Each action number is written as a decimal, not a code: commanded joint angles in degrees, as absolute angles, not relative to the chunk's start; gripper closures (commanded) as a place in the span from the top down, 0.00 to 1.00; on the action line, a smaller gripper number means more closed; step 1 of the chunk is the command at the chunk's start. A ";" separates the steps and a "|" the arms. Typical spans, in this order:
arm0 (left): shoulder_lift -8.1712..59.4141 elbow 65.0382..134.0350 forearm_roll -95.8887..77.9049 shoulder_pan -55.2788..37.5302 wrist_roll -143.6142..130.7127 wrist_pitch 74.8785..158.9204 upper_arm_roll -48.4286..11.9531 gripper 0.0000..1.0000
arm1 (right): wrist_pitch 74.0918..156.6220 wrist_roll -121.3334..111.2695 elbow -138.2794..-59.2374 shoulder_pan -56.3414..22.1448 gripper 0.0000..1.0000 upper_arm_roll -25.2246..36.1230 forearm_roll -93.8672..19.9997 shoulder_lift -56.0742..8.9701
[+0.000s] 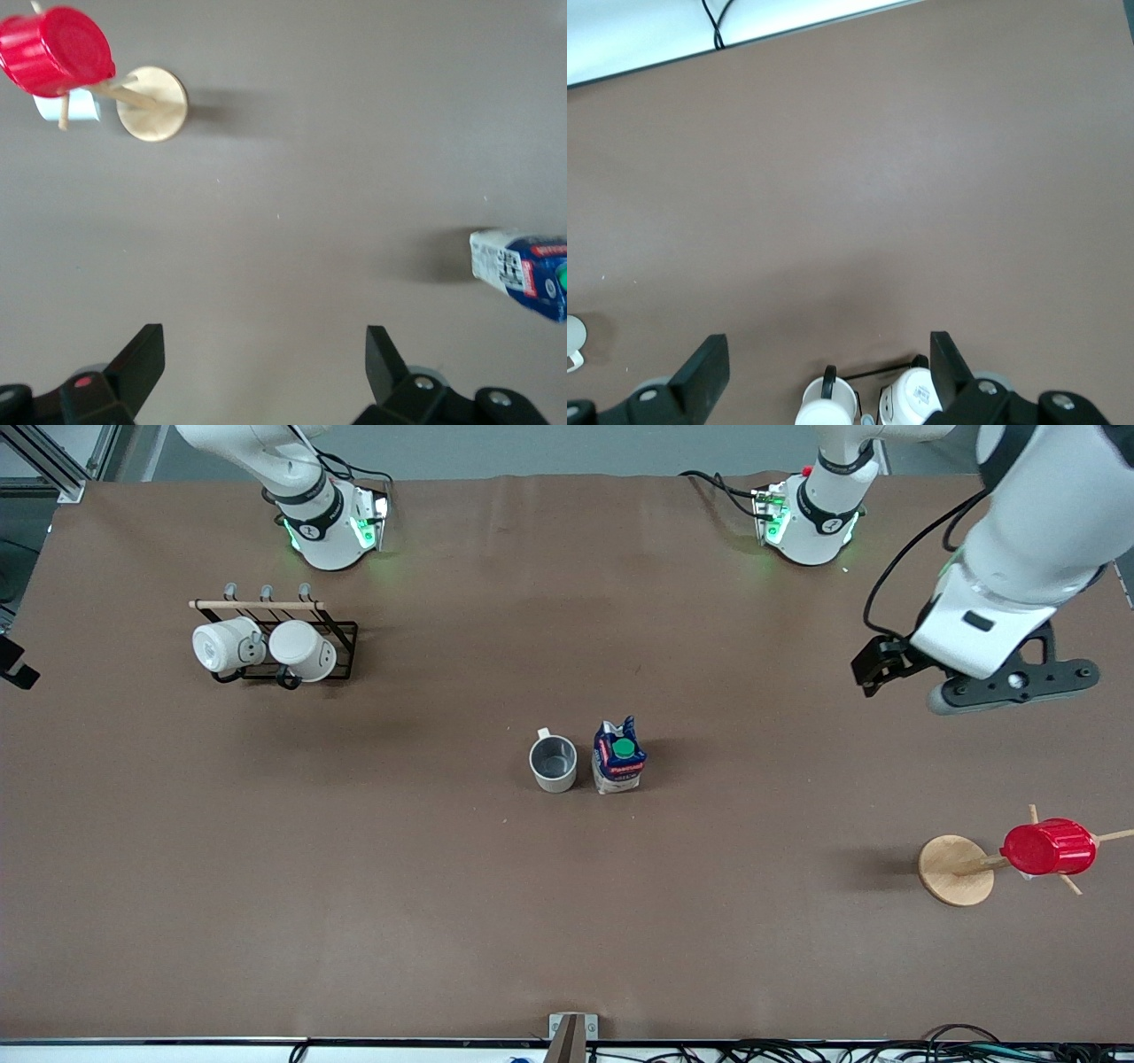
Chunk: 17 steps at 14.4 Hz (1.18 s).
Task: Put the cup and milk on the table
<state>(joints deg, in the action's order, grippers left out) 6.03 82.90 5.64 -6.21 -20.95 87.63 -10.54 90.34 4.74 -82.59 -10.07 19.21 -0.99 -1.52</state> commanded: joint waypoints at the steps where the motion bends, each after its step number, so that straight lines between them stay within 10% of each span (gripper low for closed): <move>1: -0.69 90.51 1.94 -2.47 -15.67 88.50 -10.46 1.00 | 88.42 4.48 -81.83 -3.37 1.00 11.21 -0.62 -1.32; 4: -4.82 93.77 0.18 -4.20 -11.17 88.59 -4.68 1.00 | 85.69 4.75 -82.35 5.79 1.00 0.11 0.09 -0.88; 17: -4.48 90.79 -0.35 -5.36 -10.63 88.07 -2.64 1.00 | 85.61 4.04 -85.17 6.06 1.00 0.00 0.18 0.97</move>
